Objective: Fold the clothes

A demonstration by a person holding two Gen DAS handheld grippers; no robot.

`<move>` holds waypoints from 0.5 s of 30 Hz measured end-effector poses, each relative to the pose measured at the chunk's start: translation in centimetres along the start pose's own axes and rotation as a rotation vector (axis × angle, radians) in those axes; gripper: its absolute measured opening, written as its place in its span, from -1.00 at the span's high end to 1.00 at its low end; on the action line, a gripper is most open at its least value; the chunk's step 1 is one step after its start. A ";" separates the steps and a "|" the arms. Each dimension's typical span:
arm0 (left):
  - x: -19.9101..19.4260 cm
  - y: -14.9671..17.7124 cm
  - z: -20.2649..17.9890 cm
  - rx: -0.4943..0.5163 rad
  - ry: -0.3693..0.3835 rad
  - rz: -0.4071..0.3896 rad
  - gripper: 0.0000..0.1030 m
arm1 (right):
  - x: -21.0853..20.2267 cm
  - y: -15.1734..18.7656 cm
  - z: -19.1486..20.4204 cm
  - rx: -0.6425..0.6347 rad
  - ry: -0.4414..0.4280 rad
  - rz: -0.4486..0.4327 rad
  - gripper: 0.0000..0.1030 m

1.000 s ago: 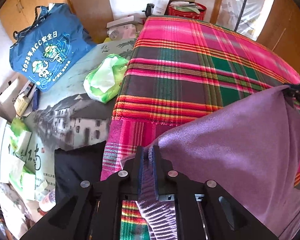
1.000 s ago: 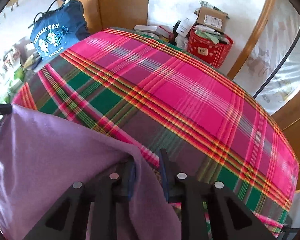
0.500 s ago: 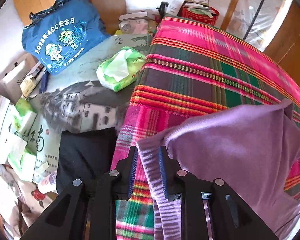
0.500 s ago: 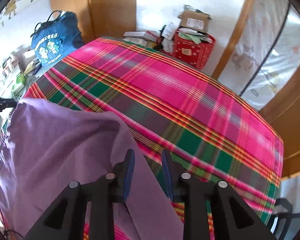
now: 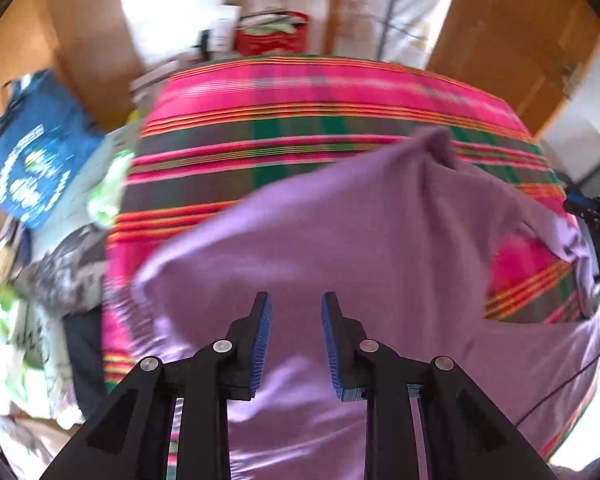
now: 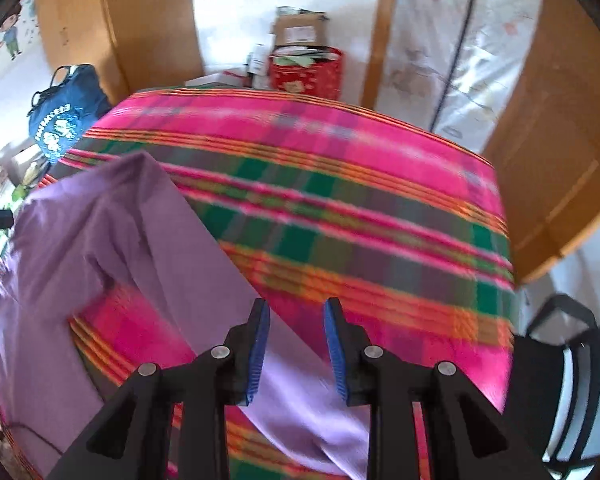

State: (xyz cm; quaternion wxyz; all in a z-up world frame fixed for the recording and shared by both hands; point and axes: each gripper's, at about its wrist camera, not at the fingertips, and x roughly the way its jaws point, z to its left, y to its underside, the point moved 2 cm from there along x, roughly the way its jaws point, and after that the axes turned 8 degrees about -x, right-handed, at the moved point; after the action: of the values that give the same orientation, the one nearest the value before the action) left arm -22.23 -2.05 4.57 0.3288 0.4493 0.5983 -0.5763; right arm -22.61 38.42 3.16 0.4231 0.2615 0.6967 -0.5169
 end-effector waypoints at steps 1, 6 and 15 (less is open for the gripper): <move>0.4 -0.1 -0.9 0.015 0.010 0.009 0.48 | -0.7 1.2 -0.5 0.015 0.013 -0.006 0.44; 2.0 -0.2 -3.9 0.047 0.069 0.034 0.48 | -2.8 6.2 -1.7 0.067 0.044 -0.012 0.30; 3.2 -0.5 -9.2 0.118 0.133 0.046 0.48 | -4.1 12.5 0.0 0.093 0.078 -0.015 0.22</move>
State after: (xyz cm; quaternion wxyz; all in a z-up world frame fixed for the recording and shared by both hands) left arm -22.76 7.54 2.94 0.2744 0.5187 0.5736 -0.5716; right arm -10.52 42.85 0.48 0.3790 0.2955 0.6899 -0.5414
